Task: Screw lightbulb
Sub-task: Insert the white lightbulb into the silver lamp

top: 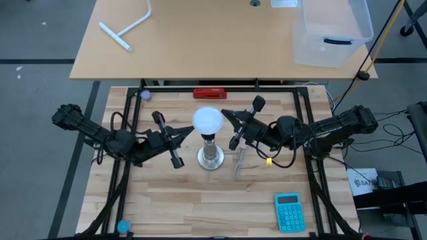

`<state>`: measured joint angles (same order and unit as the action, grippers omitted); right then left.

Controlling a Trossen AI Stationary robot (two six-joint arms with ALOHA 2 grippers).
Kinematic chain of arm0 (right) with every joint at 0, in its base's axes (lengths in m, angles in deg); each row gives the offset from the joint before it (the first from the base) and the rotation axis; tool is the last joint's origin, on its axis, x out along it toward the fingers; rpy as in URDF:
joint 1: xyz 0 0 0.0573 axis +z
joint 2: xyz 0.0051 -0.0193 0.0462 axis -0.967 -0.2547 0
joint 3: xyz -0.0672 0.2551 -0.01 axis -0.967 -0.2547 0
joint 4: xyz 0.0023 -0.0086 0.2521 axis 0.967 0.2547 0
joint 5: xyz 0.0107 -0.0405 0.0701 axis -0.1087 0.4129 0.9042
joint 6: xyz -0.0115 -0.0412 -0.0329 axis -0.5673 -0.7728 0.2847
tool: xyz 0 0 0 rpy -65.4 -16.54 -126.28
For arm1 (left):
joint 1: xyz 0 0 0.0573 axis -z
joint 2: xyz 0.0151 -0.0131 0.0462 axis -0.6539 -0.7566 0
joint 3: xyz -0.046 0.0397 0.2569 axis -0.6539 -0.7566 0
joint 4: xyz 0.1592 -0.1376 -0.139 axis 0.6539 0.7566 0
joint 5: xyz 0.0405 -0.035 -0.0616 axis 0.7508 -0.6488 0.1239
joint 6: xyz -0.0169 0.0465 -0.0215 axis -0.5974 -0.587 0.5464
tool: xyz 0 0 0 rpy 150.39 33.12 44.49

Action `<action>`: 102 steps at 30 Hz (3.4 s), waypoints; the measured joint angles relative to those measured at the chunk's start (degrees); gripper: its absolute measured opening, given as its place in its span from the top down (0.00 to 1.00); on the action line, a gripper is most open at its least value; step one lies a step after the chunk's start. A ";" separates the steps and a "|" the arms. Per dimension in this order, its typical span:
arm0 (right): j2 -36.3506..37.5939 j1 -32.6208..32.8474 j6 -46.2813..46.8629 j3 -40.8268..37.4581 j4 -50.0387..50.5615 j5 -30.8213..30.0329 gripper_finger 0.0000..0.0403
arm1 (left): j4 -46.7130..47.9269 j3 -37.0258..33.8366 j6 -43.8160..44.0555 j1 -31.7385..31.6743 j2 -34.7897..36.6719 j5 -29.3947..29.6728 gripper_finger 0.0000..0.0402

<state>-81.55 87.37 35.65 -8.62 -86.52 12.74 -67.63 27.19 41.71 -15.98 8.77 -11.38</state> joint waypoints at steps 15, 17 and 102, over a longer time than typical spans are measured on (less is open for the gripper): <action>0.23 3.41 -0.01 0.08 0.81 2.09 1.00 | 0.94 0.02 0.36 -3.71 0.12 6.16 1.00; 0.07 4.17 -0.01 0.11 1.60 2.95 1.00 | 1.77 0.02 1.32 -4.49 0.00 7.27 1.00; -0.02 2.93 -4.07 0.00 -2.31 -6.22 1.00 | -6.33 0.00 -3.64 1.69 -0.85 0.16 1.00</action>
<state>-81.57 90.30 31.58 -8.62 -88.83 6.52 -73.96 27.19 38.07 -14.29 7.91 -11.23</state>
